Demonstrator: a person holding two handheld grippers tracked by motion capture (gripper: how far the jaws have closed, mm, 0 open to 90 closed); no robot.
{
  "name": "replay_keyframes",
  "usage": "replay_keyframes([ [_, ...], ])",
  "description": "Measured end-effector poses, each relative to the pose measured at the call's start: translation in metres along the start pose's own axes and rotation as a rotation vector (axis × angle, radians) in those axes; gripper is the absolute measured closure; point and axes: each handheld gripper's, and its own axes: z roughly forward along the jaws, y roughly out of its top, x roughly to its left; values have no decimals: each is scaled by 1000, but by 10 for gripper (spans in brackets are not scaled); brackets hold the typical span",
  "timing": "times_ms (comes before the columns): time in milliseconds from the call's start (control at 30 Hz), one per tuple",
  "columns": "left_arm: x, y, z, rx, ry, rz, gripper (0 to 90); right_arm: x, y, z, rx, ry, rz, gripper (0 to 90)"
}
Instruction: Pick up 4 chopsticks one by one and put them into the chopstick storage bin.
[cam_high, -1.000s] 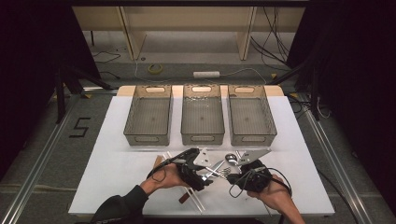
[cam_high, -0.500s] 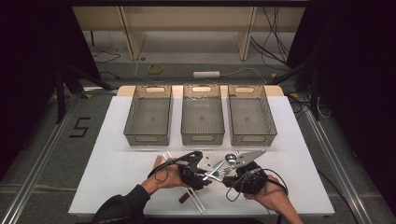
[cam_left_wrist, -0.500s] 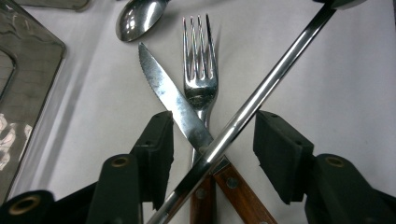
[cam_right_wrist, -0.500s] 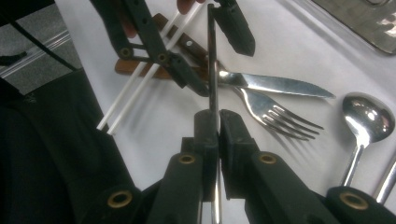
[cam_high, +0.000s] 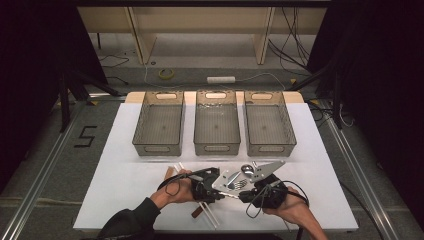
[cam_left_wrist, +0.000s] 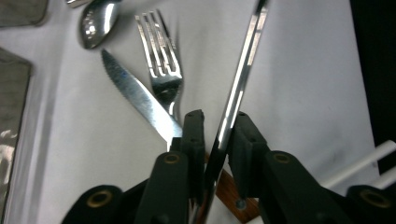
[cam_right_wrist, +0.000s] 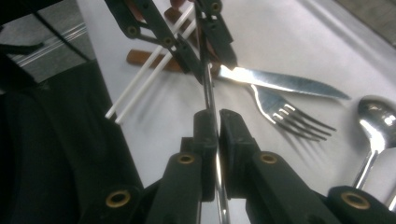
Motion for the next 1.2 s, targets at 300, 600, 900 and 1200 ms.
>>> replay_keyframes([
  [300,-2,4,-8,46,9,5,833,-3,3,-17,-146,-16,28,605],
  [600,9,1,-16,91,78,-100,832,-8,-1,-36,-315,-105,73,459],
  [900,20,-8,-25,73,110,-259,831,-10,-13,-48,-360,-198,127,379],
  [1200,32,-19,-44,33,149,-372,831,-17,-33,-52,-289,-240,205,345],
])
